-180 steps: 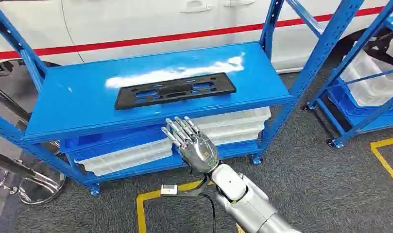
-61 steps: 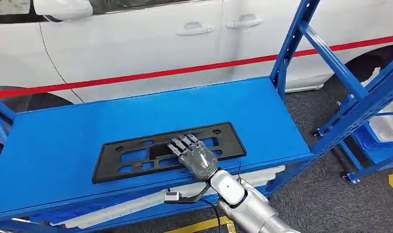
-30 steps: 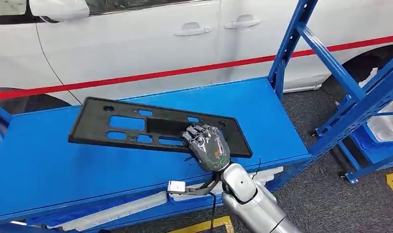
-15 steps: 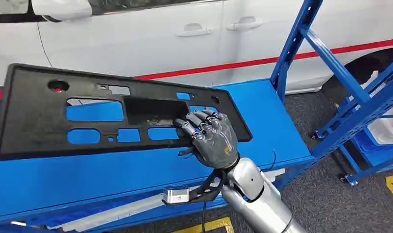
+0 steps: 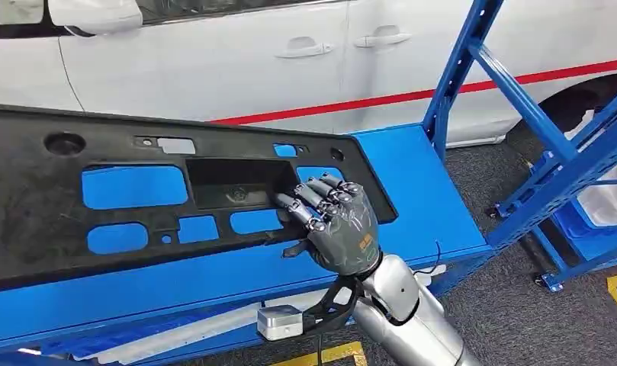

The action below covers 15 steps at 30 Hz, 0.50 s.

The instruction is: Take the parts from the cabinet and place them on the table.

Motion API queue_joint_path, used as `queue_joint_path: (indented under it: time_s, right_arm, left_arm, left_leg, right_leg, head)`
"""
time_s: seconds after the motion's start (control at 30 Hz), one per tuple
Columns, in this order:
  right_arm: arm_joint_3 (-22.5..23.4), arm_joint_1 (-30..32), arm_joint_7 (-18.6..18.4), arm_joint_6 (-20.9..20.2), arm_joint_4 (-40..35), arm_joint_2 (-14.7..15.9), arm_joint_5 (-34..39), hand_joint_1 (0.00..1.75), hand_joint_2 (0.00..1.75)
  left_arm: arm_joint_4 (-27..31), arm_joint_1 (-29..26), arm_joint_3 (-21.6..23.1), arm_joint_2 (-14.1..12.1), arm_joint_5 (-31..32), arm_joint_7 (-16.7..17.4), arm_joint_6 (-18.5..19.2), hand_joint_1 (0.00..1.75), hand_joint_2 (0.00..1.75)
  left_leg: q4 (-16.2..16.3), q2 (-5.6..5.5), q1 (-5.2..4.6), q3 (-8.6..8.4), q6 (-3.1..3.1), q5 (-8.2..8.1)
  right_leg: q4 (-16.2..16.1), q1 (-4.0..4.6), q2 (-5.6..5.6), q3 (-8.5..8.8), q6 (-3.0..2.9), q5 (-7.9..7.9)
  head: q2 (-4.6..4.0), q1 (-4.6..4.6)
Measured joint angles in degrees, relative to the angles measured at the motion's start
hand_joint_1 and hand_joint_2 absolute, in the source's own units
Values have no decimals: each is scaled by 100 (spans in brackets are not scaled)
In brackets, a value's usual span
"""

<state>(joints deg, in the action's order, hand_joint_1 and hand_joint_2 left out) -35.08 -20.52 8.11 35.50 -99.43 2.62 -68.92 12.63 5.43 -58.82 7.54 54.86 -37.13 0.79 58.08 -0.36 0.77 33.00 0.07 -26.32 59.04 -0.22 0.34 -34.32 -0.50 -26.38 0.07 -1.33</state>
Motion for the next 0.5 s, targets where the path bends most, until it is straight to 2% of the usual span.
queue_joint_path:
  time_s: [0.03, 0.07, 0.1, 0.17, 0.2, 0.23, 0.27, 0.33, 0.37, 0.4, 0.5]
  right_arm:
    - [-19, 8, 13, 0, -4, 0, 20, 175, 175]
    - [-37, 10, 22, 0, -4, 0, 39, 175, 175]
    - [-57, 10, 22, 0, -4, -2, 53, 175, 175]
    - [-92, 45, 24, 0, -4, -2, 57, 175, 175]
    - [-100, 73, 27, 0, -4, -2, 57, 175, 175]
    - [-118, 86, 26, 0, -4, -2, 57, 175, 175]
    - [-133, 88, 26, 0, -4, -2, 57, 175, 175]
    - [-157, 88, 24, 0, -4, -2, 57, 175, 175]
    - [-166, 89, 26, 0, -4, -2, 57, 175, 175]
    - [-168, 88, 26, 7, -4, -2, 57, 175, 175]
    - [-188, 144, 81, 74, -4, -4, 103, 175, 175]
  left_arm:
    - [4, 0, 9, -9, 74, 0, -81, 0, 175]
    - [4, 2, 28, -7, 127, 0, -147, 0, 175]
    - [4, 3, 55, -7, 167, 0, -175, 0, 175]
    - [4, -11, 79, -7, 186, 0, -206, 0, 175]
    - [4, -22, 98, -9, 197, 0, -208, 0, 175]
    - [4, -29, 109, -9, 199, 2, -210, 0, 175]
    - [4, -31, 120, -11, 199, 2, -210, 0, 175]
    - [4, -22, 136, -17, 199, 2, -212, 0, 175]
    - [4, -13, 138, -18, 199, 2, -212, 0, 175]
    - [4, -9, 138, -17, 199, 2, -210, 0, 175]
    - [4, -33, 138, -17, 83, 15, -88, 0, 175]
  left_leg:
    - [56, 6, 17, 20, -28, -64]
    - [245, 9, 9, 86, -46, -210]
    - [605, 8, 13, 253, -64, -422]
    - [1537, 9, 22, 686, -96, -834]
    - [1835, 9, 22, 833, -104, -893]
    - [1818, 10, 22, 837, -103, -804]
    - [1522, 10, 22, 700, -94, -591]
    - [447, 14, 22, 171, -59, -54]
    - [90, 13, 19, 13, -26, -53]
    - [39, 7, -16, -13, -6, -55]
    - [51, -5, -33, 9, 59, -33]
  right_leg:
    - [-67, -55, -18, 39, -50, 34]
    - [-86, -54, -24, 54, -85, 39]
    - [-85, -53, -34, 51, -103, 41]
    - [-76, -36, -39, 41, -115, 35]
    - [-66, -30, -40, 35, -118, 33]
    - [-57, -29, -38, 34, -122, 27]
    - [-43, -29, -34, 35, -122, 19]
    - [-11, -29, -22, 54, -95, -6]
    - [-3, -23, -22, 47, -72, -20]
    - [26, 13, -13, 23, -43, -28]
    - [-17, -4, -16, 32, 36, 7]
  head:
    - [0, 0]
    - [0, 0]
    - [0, -2]
    - [0, 0]
    - [2, -2]
    - [0, -2]
    - [0, -2]
    - [2, -2]
    - [0, 0]
    - [0, 0]
    - [0, 0]
